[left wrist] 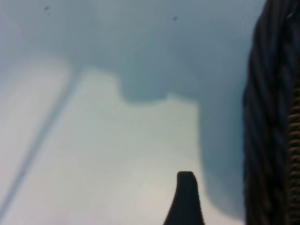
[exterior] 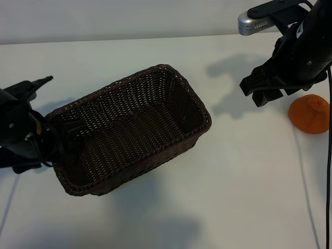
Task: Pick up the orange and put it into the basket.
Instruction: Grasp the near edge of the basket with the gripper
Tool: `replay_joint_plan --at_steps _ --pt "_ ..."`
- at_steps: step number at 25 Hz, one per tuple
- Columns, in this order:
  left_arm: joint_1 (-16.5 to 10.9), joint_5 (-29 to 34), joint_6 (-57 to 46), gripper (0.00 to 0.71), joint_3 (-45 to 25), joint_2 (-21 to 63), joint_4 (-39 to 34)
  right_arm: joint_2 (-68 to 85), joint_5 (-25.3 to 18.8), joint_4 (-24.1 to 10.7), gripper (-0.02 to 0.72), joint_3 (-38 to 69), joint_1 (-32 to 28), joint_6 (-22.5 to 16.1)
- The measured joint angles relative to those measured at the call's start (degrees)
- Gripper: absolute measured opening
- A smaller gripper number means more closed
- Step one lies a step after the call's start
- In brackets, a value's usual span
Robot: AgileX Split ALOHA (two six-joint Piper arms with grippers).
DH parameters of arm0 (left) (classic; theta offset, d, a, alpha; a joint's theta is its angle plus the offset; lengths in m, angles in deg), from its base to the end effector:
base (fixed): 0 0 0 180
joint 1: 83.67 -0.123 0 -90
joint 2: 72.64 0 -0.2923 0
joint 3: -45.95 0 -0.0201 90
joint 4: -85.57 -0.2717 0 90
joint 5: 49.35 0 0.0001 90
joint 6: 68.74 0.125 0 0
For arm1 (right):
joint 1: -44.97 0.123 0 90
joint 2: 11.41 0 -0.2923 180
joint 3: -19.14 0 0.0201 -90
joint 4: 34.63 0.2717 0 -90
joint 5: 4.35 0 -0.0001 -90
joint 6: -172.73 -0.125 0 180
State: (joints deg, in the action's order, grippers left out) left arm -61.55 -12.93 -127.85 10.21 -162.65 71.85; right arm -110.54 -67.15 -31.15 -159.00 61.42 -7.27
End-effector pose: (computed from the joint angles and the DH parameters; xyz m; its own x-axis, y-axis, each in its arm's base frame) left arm 0.2584 -0.0860 0.1556 -0.8336 -0.4553 -0.3128 -0.4308 0.8903 -0.1479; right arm 0.3355 0.1061 0.2597 -0.9286 -0.2453 -0.2783 -0.2716 0.9606 0.0596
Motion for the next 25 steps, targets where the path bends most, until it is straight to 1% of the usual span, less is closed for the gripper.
replay_joint_plan --at_steps 3,7,14,21,25 --pt "-1.87 -2.44 0.36 0.592 0.0 0.0 0.47 0.0 0.0 0.11 0.559 0.0 0.0 0.0" --pt "-3.14 -3.6 1.35 0.592 0.0 0.0 0.66 0.0 0.0 0.11 0.559 0.0 0.02 0.3" --pt "-3.14 -3.88 2.0 0.592 0.0 -0.95 0.86 0.0 0.0 0.26 0.559 0.0 0.02 0.49" --pt "-3.14 -6.7 7.88 0.592 0.0 -5.0 7.28 0.0 0.0 0.38 0.559 0.0 0.02 0.49" --pt "-3.14 -7.29 8.91 0.592 0.0 -7.71 8.05 0.0 0.0 0.38 0.559 0.0 0.02 0.49"
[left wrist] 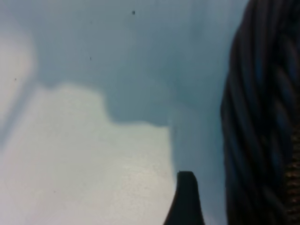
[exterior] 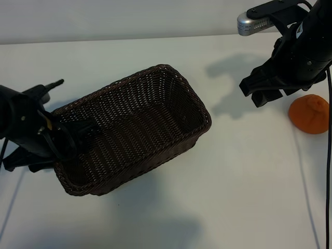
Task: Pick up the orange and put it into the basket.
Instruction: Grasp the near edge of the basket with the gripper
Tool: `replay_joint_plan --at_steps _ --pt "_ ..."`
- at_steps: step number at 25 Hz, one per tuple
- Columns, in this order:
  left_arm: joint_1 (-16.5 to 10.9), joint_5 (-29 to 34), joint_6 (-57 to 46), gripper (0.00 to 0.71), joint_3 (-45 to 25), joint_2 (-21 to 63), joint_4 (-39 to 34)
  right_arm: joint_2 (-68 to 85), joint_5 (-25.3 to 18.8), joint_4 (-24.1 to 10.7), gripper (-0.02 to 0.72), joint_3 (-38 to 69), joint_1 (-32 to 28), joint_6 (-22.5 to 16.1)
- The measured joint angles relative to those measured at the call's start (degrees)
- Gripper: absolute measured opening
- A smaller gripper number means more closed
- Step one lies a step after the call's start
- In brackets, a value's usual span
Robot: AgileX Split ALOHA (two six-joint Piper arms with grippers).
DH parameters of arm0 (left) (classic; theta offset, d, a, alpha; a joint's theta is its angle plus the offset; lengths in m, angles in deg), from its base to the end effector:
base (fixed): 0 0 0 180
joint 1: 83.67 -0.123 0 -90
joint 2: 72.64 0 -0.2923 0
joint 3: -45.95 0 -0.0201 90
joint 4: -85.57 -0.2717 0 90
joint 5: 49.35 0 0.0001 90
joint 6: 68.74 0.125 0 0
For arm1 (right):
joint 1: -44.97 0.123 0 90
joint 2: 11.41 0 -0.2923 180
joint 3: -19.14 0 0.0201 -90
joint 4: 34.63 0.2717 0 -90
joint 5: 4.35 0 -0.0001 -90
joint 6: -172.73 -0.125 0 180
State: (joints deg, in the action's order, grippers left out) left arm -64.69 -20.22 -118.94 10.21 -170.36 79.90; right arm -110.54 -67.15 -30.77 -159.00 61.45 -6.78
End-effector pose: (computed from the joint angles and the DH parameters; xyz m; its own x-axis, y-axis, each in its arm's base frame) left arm 0.2741 -0.0879 0.1213 -0.8559 -0.4557 -0.2446 -0.4212 0.8886 -0.1816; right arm 0.3352 0.1070 0.2597 -0.9270 -0.2510 -0.2787 -0.2787 0.9583 0.0637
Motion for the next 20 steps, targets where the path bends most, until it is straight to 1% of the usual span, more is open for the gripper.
replay_joint_plan --at_steps 10,15,18,20 --pt "0.0 -2.55 0.43 0.592 0.0 -4.81 0.2 0.0 0.05 0.0 0.559 0.0 0.0 0.0" --pt "0.0 -3.04 0.88 0.59 0.0 -5.23 0.39 0.0 0.28 0.02 0.559 0.0 0.0 0.06" --pt "0.0 -3.48 0.99 0.556 0.0 -5.23 0.52 0.0 0.28 0.06 0.559 0.0 0.0 0.06" --pt "0.0 -3.48 1.05 0.499 0.0 -5.23 0.79 0.0 0.28 0.06 0.559 0.0 0.0 0.06"
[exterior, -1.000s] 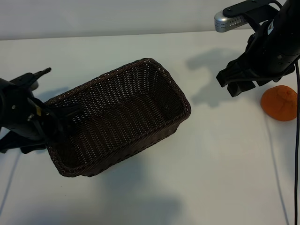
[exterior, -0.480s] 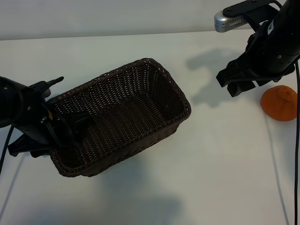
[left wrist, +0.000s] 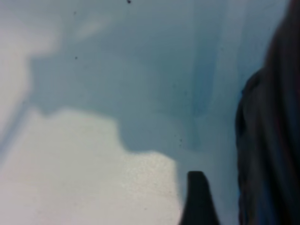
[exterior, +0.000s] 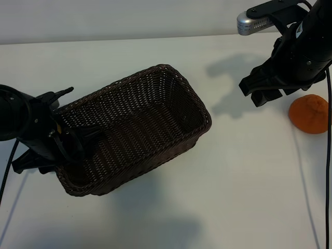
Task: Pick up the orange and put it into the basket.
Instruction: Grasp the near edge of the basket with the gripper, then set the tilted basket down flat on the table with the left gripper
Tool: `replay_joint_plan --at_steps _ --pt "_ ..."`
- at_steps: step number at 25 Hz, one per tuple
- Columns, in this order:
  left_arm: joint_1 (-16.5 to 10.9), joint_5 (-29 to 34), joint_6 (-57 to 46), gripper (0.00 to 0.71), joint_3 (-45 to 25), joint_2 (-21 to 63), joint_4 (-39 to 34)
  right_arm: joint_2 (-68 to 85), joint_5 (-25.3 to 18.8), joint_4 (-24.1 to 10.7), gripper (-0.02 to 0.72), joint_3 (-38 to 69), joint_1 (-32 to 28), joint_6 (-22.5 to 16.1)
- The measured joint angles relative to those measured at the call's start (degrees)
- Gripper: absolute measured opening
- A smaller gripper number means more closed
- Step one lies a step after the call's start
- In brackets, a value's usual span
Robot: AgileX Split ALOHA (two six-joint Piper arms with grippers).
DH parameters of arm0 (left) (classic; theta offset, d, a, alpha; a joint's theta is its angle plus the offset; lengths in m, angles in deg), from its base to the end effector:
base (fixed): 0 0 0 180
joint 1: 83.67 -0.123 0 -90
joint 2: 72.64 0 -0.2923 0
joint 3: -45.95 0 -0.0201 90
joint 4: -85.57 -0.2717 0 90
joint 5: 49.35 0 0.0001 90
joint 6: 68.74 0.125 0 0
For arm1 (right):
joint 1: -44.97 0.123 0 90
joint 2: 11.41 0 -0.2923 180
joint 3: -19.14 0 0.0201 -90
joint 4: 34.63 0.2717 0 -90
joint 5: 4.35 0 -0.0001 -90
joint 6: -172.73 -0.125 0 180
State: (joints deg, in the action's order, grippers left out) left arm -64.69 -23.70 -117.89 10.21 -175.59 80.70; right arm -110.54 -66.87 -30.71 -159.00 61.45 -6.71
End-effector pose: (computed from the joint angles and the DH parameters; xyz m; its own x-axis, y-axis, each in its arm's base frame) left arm 0.2793 -0.0912 0.0968 -0.8685 -0.4454 -0.2175 -0.4168 0.8937 -0.1659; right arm 0.3357 0.1072 0.2599 -0.9255 -0.2511 -0.2834 -0.2796 0.9580 0.0643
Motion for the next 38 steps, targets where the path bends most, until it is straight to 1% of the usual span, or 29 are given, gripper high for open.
replay_joint_plan --at_steps 2,4,16,20,23,24,32,38 --pt "-0.11 -0.87 -0.12 0.438 0.0 0.0 0.82 0.0 0.0 0.06 0.559 0.0 0.04 0.0" --pt "-0.11 -1.8 0.27 0.429 0.05 -0.16 0.94 0.0 0.0 0.06 0.559 0.0 0.04 0.0" --pt "-0.11 -3.01 1.49 0.429 0.05 0.61 2.02 0.0 0.0 0.06 0.559 0.0 0.04 0.0" --pt "-0.11 -4.08 2.33 0.429 0.05 3.58 3.55 0.0 0.06 0.12 0.559 0.0 0.04 0.04" --pt "-0.11 -4.29 2.5 0.429 0.05 5.92 3.69 0.0 0.06 0.13 0.559 0.0 0.04 0.04" --pt "-0.11 -4.28 2.5 0.415 0.05 6.56 3.74 0.0 0.06 0.13 0.559 0.0 0.04 0.04" --pt "-0.11 -4.33 2.6 0.415 0.0 11.86 3.89 0.0 0.06 0.14 0.559 0.0 0.04 0.04" --pt "-1.2 -5.6 2.78 0.413 0.0 15.65 4.88 0.0 0.06 0.14 0.559 0.0 0.04 0.04"
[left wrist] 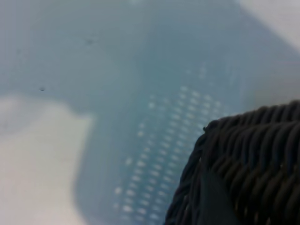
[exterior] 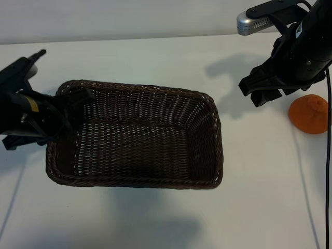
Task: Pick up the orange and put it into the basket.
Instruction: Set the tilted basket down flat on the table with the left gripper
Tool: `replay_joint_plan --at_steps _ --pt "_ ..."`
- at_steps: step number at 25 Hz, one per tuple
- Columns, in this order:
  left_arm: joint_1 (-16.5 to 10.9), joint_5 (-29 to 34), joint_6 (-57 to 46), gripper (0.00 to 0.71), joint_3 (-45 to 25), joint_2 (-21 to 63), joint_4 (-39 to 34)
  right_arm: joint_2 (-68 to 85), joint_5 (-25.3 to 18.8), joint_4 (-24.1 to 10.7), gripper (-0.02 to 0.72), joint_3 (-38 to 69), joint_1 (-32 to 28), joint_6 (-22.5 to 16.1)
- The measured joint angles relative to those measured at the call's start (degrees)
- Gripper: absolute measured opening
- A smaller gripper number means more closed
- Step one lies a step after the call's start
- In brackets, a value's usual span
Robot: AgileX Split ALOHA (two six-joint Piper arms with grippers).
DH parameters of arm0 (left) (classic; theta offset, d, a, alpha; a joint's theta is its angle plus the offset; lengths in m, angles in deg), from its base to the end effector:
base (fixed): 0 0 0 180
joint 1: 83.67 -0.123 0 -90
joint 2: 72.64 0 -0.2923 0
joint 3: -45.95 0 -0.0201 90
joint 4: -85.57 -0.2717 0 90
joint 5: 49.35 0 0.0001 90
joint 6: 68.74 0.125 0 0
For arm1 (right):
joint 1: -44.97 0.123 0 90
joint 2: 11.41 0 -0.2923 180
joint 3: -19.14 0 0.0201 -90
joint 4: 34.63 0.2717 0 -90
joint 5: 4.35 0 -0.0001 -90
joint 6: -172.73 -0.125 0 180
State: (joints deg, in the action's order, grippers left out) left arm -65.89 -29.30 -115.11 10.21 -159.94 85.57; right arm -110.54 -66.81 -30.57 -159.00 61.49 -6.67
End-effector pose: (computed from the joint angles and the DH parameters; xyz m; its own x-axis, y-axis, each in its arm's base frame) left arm 0.2856 -0.0916 0.1837 -0.7464 -0.5208 -0.4144 -0.3404 0.8338 -0.4347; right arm 0.3357 0.1078 0.2600 -0.9252 -0.2512 -0.2844 -0.2804 0.9576 0.0665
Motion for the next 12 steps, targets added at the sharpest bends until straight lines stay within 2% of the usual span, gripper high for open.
replay_joint_plan --at_steps 2,3,7,12 --pt "-0.86 -0.26 0.42 0.407 0.0 0.74 0.0 0.0 0.0 0.0 0.559 0.0 0.0 0.0" --pt "-1.28 0.08 1.32 0.36 0.0 1.11 0.59 0.0 0.0 0.0 0.559 0.0 0.0 0.0" --pt "-2.67 0.14 5.99 0.36 -0.31 2.04 3.86 0.0 0.11 0.0 0.559 0.0 0.0 0.0" --pt "-2.73 0.17 13.84 0.36 -0.44 2.26 10.53 0.0 0.12 0.05 0.559 0.0 0.0 0.0"
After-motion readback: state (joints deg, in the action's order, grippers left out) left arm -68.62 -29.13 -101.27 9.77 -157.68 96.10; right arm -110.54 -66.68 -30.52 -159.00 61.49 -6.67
